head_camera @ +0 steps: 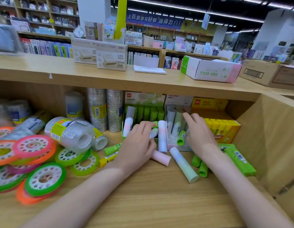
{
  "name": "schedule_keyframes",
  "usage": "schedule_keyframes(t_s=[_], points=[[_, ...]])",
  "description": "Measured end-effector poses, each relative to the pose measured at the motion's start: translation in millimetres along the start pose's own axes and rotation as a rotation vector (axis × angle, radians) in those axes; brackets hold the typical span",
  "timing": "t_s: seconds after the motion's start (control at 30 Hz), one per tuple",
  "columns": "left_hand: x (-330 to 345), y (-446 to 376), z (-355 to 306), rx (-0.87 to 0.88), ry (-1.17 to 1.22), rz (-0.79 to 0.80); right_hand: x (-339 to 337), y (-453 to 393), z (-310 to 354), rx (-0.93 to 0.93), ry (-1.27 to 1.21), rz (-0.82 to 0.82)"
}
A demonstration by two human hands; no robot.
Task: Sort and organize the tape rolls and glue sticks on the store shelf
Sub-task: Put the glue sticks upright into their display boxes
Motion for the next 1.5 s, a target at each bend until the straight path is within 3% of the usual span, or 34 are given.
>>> schedule_keyframes(t_s=[0.13,0.17,0.27,0.33,0.47,0.63,0.77,0.93,1.07,1.17,1.27,1.4,1.5], points=[[0.3,0.1,6.5,-0.061,0.037,-0.006,-17.1,18.3,4.8,-0.156,-0.278,-0.230],[0.2,0.3,9.1,-0.085,0.064,-0.015,-18.4,22.6,9.2,-0.164,-0.347,-0.204],[-1.2,0.6,13.8,-0.124,0.115,-0.049,0.8,28.2,26.9,-0.121,-0.449,0.089],[-1.1,0.5,14.1,-0.123,0.121,-0.055,13.6,26.8,33.3,-0.053,-0.320,0.156],[-2.0,0.2,16.8,-0.122,0.122,-0.074,15.0,29.0,44.1,-0.012,-0.152,0.111],[-2.3,0.3,19.3,-0.140,0.123,-0.094,2.3,36.2,45.7,-0.096,-0.076,-0.070],[-0.7,0.0,19.5,-0.127,0.121,-0.079,4.4,39.2,41.3,-0.101,-0.202,0.004],[0.4,-1.4,21.1,-0.131,0.144,-0.079,17.1,29.6,52.2,0.013,0.118,0.108],[-0.2,-0.5,20.8,-0.134,0.125,-0.075,9.5,28.7,55.4,0.012,0.119,0.096],[-1.4,-0.1,18.6,-0.113,0.095,-0.073,-8.9,33.0,48.0,-0.048,-0.074,-0.056],[-1.9,0.1,16.4,-0.100,0.077,-0.058,-18.8,27.8,21.4,0.004,-0.408,-0.034],[-0.1,0.4,16.0,-0.105,0.057,-0.028,-16.7,24.1,-23.8,0.255,-1.227,0.296],[2.6,-0.3,15.6,-0.106,0.041,-0.004,-12.8,26.6,-39.0,0.344,-1.589,0.442]])
Point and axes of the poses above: each hand's wrist, its own y-axis away from the middle knuckle, its own x-axis out of the palm, z = x × y, the point moved 5 cm from there along -y, towards the middle knuckle, and after that the axes turned 14 degrees about x, right-handed, at the moved point
